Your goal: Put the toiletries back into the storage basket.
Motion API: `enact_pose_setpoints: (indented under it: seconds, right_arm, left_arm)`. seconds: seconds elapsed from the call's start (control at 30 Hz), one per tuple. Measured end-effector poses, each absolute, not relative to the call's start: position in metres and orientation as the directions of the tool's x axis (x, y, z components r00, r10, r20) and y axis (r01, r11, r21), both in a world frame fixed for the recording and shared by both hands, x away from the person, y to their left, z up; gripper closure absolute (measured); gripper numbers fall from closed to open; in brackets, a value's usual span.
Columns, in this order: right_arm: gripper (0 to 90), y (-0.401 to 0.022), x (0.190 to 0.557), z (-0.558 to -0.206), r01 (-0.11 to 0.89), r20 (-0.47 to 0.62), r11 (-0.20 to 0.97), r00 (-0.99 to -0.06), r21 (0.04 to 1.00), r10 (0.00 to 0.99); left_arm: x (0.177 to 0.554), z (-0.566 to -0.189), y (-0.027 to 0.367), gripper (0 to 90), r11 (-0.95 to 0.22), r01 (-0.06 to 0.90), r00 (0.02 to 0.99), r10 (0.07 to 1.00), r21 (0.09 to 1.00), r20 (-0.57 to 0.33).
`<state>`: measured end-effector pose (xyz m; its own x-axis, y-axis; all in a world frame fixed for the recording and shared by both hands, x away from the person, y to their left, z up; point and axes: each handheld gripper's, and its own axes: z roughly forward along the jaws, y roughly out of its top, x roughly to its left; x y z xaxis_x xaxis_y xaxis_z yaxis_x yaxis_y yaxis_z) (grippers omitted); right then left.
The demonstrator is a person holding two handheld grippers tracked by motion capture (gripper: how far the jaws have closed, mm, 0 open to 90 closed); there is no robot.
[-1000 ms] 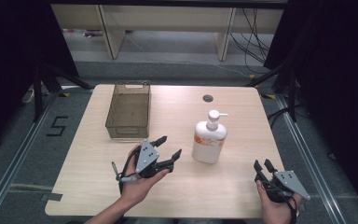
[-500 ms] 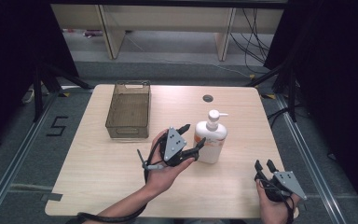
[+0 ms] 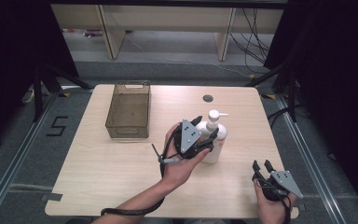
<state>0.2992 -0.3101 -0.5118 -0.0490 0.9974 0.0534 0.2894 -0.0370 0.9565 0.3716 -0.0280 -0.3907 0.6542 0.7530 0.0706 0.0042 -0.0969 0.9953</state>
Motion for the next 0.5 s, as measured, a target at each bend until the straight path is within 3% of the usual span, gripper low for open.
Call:
enact_pose_setpoints:
  seconds: [0.13, 0.33, 0.4, 0.5]
  right_arm:
    - [53.4, -0.311, 0.301, -0.513, 0.286, 0.054, -0.024, -0.096, 0.958, 0.994]
    - [52.9, -0.31, 0.302, -0.514, 0.289, 0.034, -0.016, -0.057, 0.957, 0.998]
    - [52.8, -0.308, 0.3, -0.513, 0.305, 0.074, -0.059, -0.037, 0.95, 0.997]
    - [52.7, -0.311, 0.301, -0.513, 0.285, 0.03, -0.015, -0.049, 0.958, 0.998]
  left_arm:
    - [0.376, -0.39, -0.035, 36.6, -0.097, 0.01, 0.645, 0.761, 0.995, 0.068]
    - [0.378, -0.387, -0.041, 38.8, -0.088, 0.014, 0.635, 0.77, 0.996, 0.059]
    - [0.38, -0.383, -0.043, 39.5, -0.088, 0.021, 0.627, 0.777, 0.996, 0.055]
    - [0.38, -0.381, -0.046, 40.4, -0.07, 0.048, 0.618, 0.786, 0.996, 0.025]
